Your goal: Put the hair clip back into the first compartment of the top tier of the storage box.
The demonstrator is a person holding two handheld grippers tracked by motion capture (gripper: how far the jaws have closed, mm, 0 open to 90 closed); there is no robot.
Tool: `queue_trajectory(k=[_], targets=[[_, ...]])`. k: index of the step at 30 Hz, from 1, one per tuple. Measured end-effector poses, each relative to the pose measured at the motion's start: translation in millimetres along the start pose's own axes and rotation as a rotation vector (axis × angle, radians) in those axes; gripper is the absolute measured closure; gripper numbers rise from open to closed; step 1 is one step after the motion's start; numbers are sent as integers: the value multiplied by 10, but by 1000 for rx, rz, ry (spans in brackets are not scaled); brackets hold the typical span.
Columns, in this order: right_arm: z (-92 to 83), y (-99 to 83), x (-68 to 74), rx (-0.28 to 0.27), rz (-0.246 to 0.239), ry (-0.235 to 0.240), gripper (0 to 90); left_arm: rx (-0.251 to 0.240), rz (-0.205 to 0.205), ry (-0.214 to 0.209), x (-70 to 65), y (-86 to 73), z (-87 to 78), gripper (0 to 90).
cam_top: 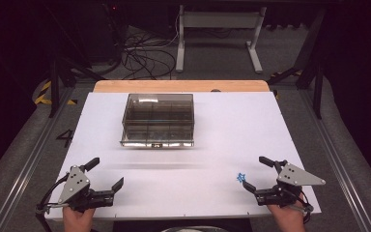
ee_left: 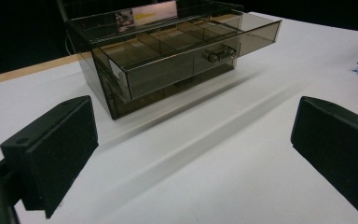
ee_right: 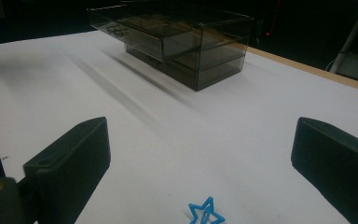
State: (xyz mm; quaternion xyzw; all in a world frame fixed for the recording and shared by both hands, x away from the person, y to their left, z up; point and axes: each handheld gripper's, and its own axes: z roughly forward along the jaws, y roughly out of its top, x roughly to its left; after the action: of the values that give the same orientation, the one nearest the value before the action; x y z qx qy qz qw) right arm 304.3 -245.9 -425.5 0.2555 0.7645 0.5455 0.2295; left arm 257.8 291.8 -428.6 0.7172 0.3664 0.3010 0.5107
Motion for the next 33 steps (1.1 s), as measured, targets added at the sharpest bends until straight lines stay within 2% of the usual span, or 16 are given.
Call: queue_trajectory(k=[17,33], targets=[[19,33,5,13,3,-2,55,0,5,1,-3,3,8,13],[151,196,-91,60,10,6,60,2,3,-3,-5,4,13,14]])
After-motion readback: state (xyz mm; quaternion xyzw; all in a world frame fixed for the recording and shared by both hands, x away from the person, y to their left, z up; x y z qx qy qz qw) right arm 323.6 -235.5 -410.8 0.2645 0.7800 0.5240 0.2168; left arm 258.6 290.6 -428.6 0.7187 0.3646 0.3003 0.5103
